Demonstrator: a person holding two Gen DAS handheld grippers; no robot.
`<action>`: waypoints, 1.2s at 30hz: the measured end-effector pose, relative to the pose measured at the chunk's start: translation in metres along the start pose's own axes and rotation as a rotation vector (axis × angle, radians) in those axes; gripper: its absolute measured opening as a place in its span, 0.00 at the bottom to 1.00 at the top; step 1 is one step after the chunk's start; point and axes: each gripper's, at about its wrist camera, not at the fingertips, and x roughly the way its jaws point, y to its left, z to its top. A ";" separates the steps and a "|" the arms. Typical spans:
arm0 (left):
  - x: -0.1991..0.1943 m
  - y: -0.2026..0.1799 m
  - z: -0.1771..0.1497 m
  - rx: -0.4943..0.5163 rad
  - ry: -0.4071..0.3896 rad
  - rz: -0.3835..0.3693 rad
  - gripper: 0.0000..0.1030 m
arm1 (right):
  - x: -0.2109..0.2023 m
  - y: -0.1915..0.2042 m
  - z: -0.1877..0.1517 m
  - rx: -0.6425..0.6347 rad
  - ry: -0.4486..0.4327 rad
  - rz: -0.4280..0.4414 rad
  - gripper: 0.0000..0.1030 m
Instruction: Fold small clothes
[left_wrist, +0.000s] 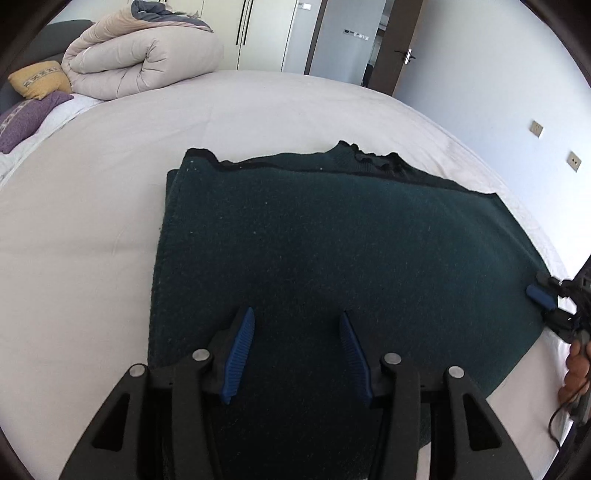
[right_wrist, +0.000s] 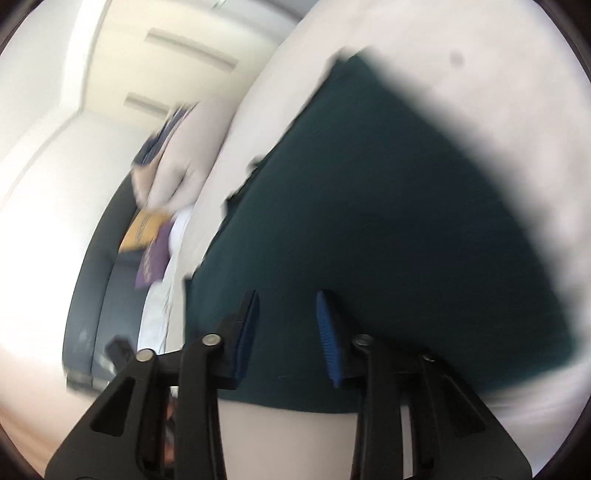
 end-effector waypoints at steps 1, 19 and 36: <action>0.000 -0.002 -0.001 0.007 0.001 0.012 0.50 | -0.011 -0.006 0.005 0.016 -0.039 -0.033 0.26; 0.007 -0.003 -0.006 0.058 -0.020 0.059 0.50 | 0.087 0.113 -0.061 -0.166 0.270 0.029 0.29; -0.020 0.000 0.018 -0.042 -0.055 -0.025 0.49 | 0.085 0.098 0.033 -0.085 0.032 -0.054 0.29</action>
